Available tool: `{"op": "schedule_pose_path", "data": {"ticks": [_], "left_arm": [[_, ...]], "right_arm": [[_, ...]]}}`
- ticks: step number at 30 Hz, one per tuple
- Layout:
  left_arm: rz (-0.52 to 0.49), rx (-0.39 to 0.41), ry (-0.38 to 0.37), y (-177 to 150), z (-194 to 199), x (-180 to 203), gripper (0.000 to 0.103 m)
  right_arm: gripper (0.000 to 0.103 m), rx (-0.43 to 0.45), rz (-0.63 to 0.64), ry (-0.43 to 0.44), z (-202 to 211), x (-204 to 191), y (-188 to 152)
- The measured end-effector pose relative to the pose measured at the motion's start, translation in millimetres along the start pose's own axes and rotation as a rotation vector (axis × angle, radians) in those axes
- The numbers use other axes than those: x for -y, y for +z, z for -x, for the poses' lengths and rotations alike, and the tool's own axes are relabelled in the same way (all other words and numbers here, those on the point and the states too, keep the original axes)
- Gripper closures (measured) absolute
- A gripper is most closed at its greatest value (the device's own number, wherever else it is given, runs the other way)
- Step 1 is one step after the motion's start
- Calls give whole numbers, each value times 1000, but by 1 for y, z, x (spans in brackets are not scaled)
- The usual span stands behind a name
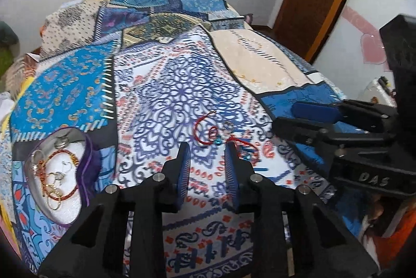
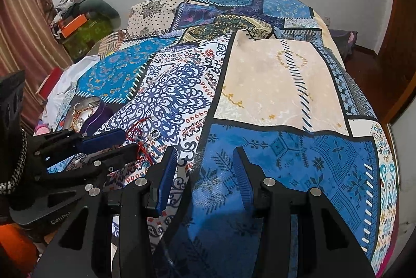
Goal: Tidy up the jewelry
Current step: 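Grasp the red beaded strand with the left gripper while the right gripper grasps a silver piece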
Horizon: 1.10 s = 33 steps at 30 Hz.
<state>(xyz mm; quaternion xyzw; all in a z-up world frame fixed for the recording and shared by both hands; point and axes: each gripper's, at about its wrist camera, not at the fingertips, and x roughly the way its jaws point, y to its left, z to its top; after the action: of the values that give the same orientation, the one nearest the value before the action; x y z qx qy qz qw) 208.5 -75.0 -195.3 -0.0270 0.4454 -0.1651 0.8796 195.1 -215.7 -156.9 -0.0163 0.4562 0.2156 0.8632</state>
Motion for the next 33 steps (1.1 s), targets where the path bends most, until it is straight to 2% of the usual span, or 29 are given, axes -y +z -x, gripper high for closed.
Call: {"op": "schedule_pose_path", "data": {"ticks": [5,7,8,9,16,19,21,25,26,33], "left_arm": [[21,2,-3,1,8,5,76],[25,2,5,2,11,9,70],[26,5,2,3,12,11,60],[24,11,1,3,12,12,56],[0,-23,12,4,-7,22,57],[-14,-6,40,1,-7,23,65],[-18,-2,45,-1,-6,20,76],[-12,10,37,-6,-3,9,87],[-13,12,45,-6,-2,8,97],[6,38,87,-10,10,-7,97]], "right_arm": [[62,3,-19,-2,2,6,-1],[62,3,-30,-5,3,11,-2],[62,3,-34,-5,3,13,-1],[62,3,-39,-4,4,15,-2],[62,12,-55,0,10,17,-4],[62,13,-47,2,11,14,-3],[62,11,-38,6,10,11,-3],[62,7,-14,12,5,3,0],[62,7,-9,15,4,1,1],[62,10,50,37,-7,-19,9]]}}
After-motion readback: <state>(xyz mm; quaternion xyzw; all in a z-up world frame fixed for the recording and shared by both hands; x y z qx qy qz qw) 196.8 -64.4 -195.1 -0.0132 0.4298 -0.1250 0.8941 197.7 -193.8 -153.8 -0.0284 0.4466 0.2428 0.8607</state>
